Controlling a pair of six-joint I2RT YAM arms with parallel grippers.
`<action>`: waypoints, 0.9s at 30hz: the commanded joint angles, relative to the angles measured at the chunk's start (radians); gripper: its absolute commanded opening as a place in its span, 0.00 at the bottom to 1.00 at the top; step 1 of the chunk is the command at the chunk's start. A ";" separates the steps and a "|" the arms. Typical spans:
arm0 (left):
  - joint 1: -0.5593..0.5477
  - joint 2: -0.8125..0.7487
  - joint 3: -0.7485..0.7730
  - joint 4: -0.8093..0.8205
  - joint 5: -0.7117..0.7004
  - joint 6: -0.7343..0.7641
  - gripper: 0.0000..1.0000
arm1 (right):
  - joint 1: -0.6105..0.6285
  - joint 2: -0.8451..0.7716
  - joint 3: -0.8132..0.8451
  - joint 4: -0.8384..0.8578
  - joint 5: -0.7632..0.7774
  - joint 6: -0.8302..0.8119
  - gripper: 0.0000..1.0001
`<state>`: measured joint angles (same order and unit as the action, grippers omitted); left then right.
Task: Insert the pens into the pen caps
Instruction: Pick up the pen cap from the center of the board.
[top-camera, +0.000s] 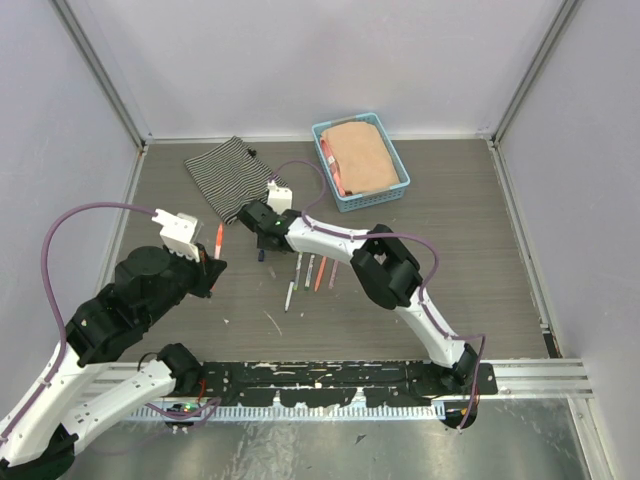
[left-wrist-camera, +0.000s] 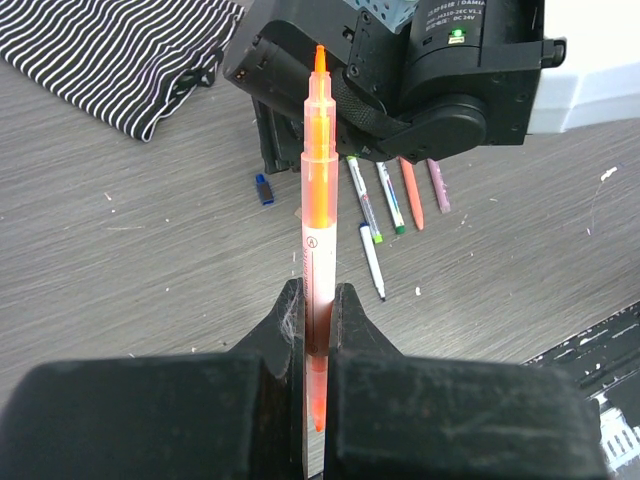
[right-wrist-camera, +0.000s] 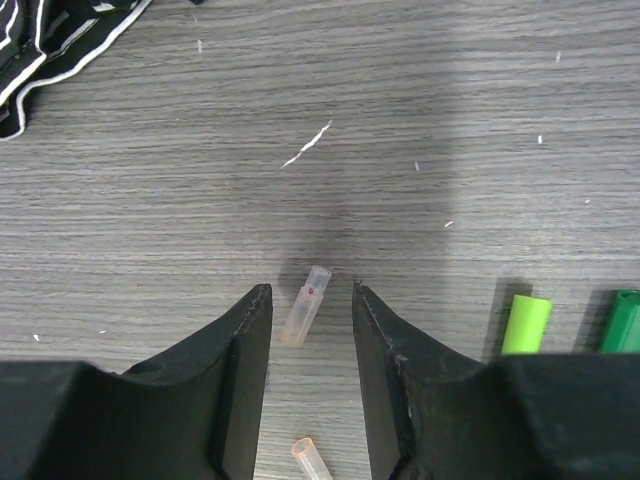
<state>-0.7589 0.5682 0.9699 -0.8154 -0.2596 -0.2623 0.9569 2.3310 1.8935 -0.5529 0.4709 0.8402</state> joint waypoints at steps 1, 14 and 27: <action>0.004 0.000 -0.005 0.003 0.018 0.008 0.00 | 0.011 0.025 0.067 -0.023 0.035 -0.006 0.43; 0.003 0.001 -0.002 -0.002 0.025 0.007 0.00 | 0.028 0.073 0.109 -0.081 0.032 -0.050 0.26; 0.003 0.009 -0.003 0.000 0.026 0.007 0.00 | 0.038 0.015 0.046 -0.214 -0.025 -0.176 0.17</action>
<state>-0.7589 0.5732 0.9699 -0.8219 -0.2413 -0.2623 0.9874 2.3882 1.9709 -0.6376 0.4850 0.7216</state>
